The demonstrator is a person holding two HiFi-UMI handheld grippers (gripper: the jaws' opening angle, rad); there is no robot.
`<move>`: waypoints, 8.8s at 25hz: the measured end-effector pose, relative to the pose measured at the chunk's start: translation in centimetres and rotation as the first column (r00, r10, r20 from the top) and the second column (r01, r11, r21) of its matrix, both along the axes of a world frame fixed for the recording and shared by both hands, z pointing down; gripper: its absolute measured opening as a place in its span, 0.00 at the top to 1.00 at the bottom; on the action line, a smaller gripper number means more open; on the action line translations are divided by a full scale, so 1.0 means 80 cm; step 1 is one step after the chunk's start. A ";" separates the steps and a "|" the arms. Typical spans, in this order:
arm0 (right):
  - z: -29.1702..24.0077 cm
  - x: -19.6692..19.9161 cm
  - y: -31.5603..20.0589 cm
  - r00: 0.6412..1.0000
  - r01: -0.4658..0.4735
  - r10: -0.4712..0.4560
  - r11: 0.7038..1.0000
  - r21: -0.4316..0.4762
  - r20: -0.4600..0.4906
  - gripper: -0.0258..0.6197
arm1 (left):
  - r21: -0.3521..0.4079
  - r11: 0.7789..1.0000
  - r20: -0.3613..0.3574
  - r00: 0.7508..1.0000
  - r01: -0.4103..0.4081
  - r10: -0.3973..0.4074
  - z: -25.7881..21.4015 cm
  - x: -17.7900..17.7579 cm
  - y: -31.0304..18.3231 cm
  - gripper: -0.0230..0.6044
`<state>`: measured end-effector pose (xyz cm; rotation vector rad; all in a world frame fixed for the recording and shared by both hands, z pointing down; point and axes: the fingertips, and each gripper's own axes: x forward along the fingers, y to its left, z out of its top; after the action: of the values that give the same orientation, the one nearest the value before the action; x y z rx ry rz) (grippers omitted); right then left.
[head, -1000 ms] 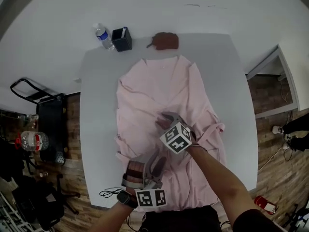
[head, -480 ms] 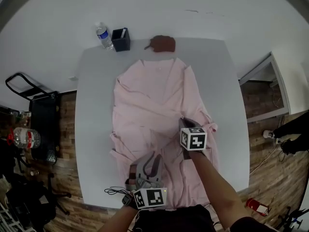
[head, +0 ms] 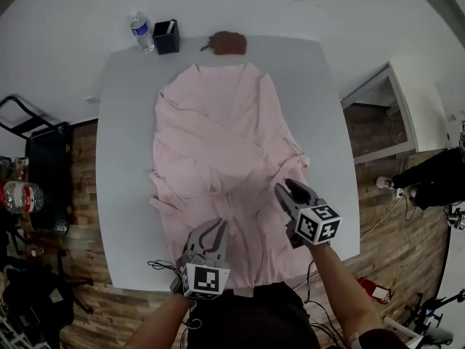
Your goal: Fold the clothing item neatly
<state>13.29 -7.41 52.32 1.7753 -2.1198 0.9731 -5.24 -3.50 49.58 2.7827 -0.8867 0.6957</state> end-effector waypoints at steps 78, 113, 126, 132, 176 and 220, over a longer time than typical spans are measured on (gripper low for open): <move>0.128 0.000 0.493 0.912 0.384 -0.324 0.892 -0.240 0.252 0.92 | -0.495 0.866 -0.130 0.992 -0.070 0.006 0.182 -0.198 0.342 0.94; -0.116 0.035 0.230 0.904 0.176 -0.200 0.980 0.098 0.377 0.92 | -0.319 0.939 -0.446 0.895 -0.129 -0.029 -0.074 -0.143 0.115 0.94; -0.010 0.067 0.050 0.859 0.212 -0.155 0.975 -0.063 0.487 0.92 | -0.578 0.816 -0.327 0.912 0.015 -0.248 0.042 -0.100 -0.053 0.92; 0.022 0.074 0.007 0.790 0.121 0.016 0.976 -0.181 0.613 0.70 | -0.637 0.768 -0.296 0.898 0.068 -0.325 0.070 -0.105 -0.075 0.62; -0.018 -0.083 0.219 0.817 0.572 -0.565 0.820 -0.036 0.117 0.69 | -0.157 0.988 -0.144 0.989 0.004 -0.027 -0.008 -0.099 0.077 0.78; 0.118 -0.123 0.266 0.280 0.686 -0.518 0.697 -0.209 -0.808 0.67 | 0.131 0.951 0.607 0.781 -0.280 0.146 0.162 -0.043 0.189 0.64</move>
<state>3.45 13.85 61.75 0.8982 -1.8970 -0.2967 -8.64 11.64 62.54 2.9154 -0.7588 1.6743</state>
